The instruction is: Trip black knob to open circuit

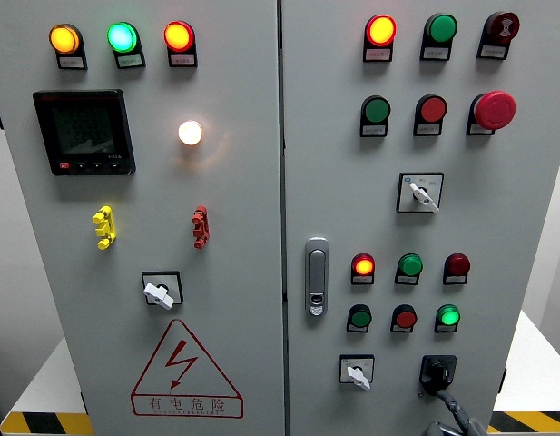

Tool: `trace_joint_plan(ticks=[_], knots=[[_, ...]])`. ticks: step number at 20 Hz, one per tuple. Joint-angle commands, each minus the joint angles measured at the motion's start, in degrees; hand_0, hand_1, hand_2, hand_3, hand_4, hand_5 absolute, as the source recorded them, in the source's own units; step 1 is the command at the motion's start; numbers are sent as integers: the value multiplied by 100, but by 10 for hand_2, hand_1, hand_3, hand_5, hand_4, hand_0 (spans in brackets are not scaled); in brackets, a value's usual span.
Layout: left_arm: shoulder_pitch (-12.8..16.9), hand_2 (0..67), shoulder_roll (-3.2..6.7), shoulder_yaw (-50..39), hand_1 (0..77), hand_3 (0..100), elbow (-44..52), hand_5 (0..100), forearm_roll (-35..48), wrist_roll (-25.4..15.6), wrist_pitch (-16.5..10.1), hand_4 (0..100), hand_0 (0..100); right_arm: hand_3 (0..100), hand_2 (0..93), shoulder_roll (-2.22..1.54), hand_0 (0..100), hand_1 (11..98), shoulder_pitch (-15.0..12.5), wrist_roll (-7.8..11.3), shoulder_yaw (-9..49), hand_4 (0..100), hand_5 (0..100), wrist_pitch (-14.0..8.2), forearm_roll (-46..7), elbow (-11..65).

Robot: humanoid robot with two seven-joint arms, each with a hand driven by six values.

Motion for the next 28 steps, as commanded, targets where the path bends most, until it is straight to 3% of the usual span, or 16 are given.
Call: trace_joint_plan(ticks=[1, 20, 25, 28], knots=[[0, 129, 0, 0, 30, 213, 0, 15, 0, 0, 0, 66, 0, 841, 0, 9, 1000, 874, 26, -8, 7, 891, 1000, -8, 0, 5], [0, 129, 0, 0, 30, 213, 0, 15, 0, 0, 0, 66, 0, 845, 2, 0, 1000, 870, -53, 1, 77, 892, 1000, -17, 0, -30], [0, 129, 0, 0, 30, 213, 0, 15, 0, 0, 0, 66, 0, 846, 4, -26, 1000, 869, -132, 10, 209, 893, 1000, -8, 0, -22], [0, 129, 0, 0, 30, 213, 0, 15, 0, 0, 0, 65, 0, 847, 5, -70, 1000, 870, -220, 27, 296, 894, 1000, -8, 0, -4]])
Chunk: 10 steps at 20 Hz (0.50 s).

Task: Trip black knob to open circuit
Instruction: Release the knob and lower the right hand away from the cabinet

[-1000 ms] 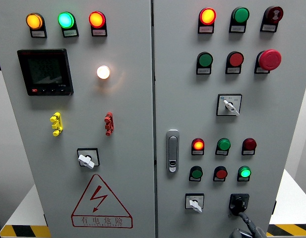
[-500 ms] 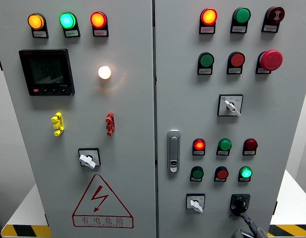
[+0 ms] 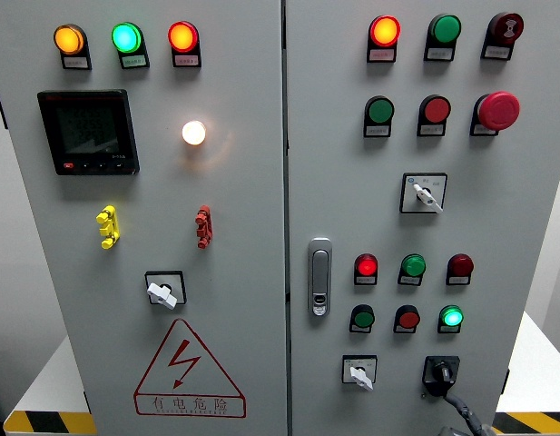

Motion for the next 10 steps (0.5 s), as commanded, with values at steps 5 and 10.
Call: trace_joint_plan(ticks=[5, 10], knots=[[0, 129, 0, 0, 30, 213, 0, 15, 0, 0, 0, 66, 0, 853, 6, -108, 1000, 871, -254, 36, 148, 894, 1000, 25, -9, 49], [9, 129, 9, 0, 29, 213, 0, 15, 0, 0, 0, 66, 0, 854, 7, -108, 1000, 873, -483, 54, 174, 895, 1000, 33, -9, 128]])
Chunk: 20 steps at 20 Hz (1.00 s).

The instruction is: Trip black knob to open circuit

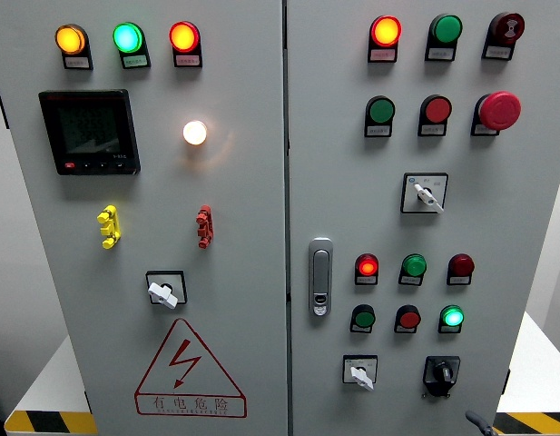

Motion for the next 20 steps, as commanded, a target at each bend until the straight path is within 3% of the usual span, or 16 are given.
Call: trace_joint_plan(ticks=[1, 5, 8, 9, 10, 11, 12, 13, 20], knots=[[0, 129, -3, 0, 29, 213, 0, 15, 0, 0, 0, 66, 0, 855, 8, -1, 1000, 872, -116, 10, 3, 895, 1000, 8, 0, 33], [0, 129, -3, 0, 30, 213, 0, 15, 0, 0, 0, 66, 0, 863, 8, -1, 1000, 863, -230, 72, -6, 891, 1000, 17, -62, 138], [0, 129, -3, 0, 29, 213, 0, 15, 0, 0, 0, 66, 0, 833, 6, 17, 1000, 675, -309, 98, -23, 898, 1000, 43, -62, 226], [0, 129, -3, 0, 29, 213, 0, 15, 0, 0, 0, 66, 0, 758, 5, 25, 1000, 579, -318, 107, -23, 844, 1000, 52, -62, 261], [0, 129, -3, 0, 30, 213, 0, 15, 0, 0, 0, 66, 0, 666, 3, 25, 1000, 563, -327, 107, -40, 684, 979, 52, -62, 296], [0, 129, -3, 0, 30, 213, 0, 15, 0, 0, 0, 66, 0, 634, 3, 43, 1000, 548, -336, 107, -49, 653, 926, 52, -62, 331], [0, 129, -3, 0, 30, 213, 0, 15, 0, 0, 0, 66, 0, 555, 3, 43, 1000, 529, -353, 107, -49, 533, 790, 61, -62, 366], [0, 129, -3, 0, 30, 213, 0, 15, 0, 0, 0, 66, 0, 489, 3, 43, 1000, 524, -345, 107, -58, 454, 719, 78, -62, 393], [0, 129, -3, 0, 30, 213, 0, 15, 0, 0, 0, 66, 0, 252, 23, 61, 1000, 472, -362, 107, -85, 225, 472, 175, -79, 472]])
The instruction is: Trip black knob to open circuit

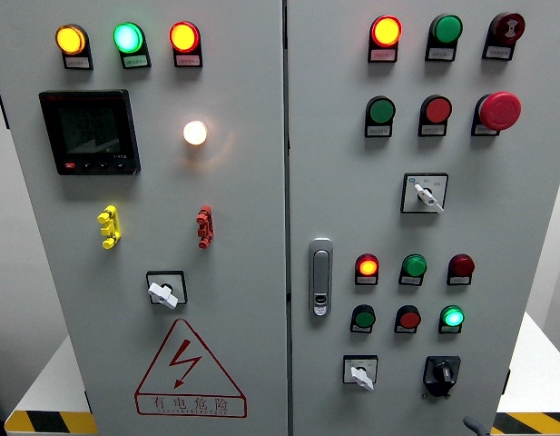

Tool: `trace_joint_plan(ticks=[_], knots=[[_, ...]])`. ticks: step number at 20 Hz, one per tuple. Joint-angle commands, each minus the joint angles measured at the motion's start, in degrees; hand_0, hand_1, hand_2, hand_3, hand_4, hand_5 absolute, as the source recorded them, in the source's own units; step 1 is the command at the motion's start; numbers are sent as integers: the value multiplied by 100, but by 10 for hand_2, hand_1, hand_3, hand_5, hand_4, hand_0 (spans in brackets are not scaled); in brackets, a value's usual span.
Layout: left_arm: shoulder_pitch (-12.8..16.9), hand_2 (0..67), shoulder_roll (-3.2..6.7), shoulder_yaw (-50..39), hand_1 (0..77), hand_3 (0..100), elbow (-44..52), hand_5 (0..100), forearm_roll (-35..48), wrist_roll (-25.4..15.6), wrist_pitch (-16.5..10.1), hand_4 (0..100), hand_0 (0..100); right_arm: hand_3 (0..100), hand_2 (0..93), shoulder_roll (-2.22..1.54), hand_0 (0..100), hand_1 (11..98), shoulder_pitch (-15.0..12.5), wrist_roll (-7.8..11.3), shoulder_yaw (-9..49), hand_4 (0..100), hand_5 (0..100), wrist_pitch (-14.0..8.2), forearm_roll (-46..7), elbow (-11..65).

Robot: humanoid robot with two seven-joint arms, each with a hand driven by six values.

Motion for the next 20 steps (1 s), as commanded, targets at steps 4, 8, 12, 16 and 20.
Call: trace_joint_plan(ticks=[4, 8, 12, 16, 20], knots=[[0, 129, 0, 0, 30, 213, 0, 15, 0, 0, 0, 66, 0, 219, 35, 1, 1000, 453, -9, 0, -4, 201, 435, 27, -25, 42], [0, 129, 0, 0, 30, 213, 0, 15, 0, 0, 0, 66, 0, 209, 39, 1, 1000, 447, -35, 0, 4, 194, 413, 27, -25, 42], [0, 129, 0, 0, 30, 213, 0, 15, 0, 0, 0, 66, 0, 201, 42, -16, 1000, 443, -71, 0, 31, 186, 382, 19, -60, 42], [0, 129, 0, 0, 30, 213, 0, 15, 0, 0, 0, 66, 0, 195, 44, -8, 1000, 449, -79, 0, 40, 180, 366, 19, -148, 50], [0, 129, 0, 0, 30, 213, 0, 15, 0, 0, 0, 66, 0, 192, 46, -17, 1000, 453, -115, 0, 66, 179, 361, 19, -148, 59]])
